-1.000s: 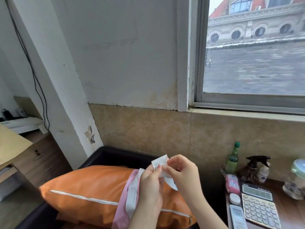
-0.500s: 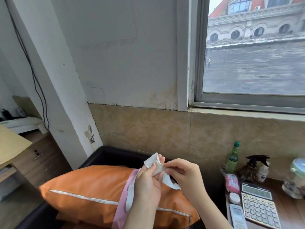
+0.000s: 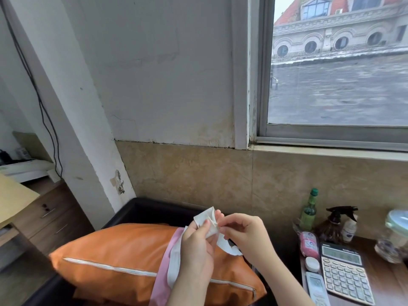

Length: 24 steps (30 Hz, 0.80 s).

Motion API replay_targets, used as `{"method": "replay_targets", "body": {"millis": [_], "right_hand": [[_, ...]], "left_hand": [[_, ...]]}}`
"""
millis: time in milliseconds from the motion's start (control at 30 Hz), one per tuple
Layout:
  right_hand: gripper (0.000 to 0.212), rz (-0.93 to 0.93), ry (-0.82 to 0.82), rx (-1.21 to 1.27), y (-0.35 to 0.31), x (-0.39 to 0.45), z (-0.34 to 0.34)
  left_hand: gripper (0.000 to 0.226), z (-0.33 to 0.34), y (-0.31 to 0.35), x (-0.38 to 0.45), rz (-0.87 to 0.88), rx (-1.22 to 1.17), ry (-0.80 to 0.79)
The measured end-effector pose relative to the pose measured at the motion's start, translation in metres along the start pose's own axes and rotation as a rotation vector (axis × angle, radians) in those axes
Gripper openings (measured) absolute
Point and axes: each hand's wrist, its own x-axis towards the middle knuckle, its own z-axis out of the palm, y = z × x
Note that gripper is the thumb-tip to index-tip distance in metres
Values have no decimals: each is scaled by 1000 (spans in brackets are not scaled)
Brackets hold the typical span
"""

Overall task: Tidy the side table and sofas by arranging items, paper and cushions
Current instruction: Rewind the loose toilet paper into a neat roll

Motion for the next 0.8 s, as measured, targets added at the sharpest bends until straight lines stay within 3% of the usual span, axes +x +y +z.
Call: {"method": "replay_targets", "body": {"millis": [133, 200, 267, 333, 467, 633, 800], "right_hand": [[31, -35, 18, -52, 5, -1, 0], [29, -220, 78, -189, 10, -2, 1], [39, -455, 57, -407, 19, -2, 4], [50, -544, 46, -542, 30, -1, 7], [28, -626, 138, -536, 31, 2, 11], [20, -491, 125, -320, 23, 2, 8], [31, -281, -53, -256, 10, -1, 1]], "left_hand": [[21, -1, 0, 2, -7, 3, 25], [22, -3, -1, 3, -13, 35, 39], [25, -3, -2, 2, -35, 62, 54], [25, -1, -2, 2, -61, 60, 58], [28, 3, -2, -3, -122, -7, 33], [30, 0, 0, -3, -154, -36, -1], [37, -3, 3, 0, -69, 85, -71]]}}
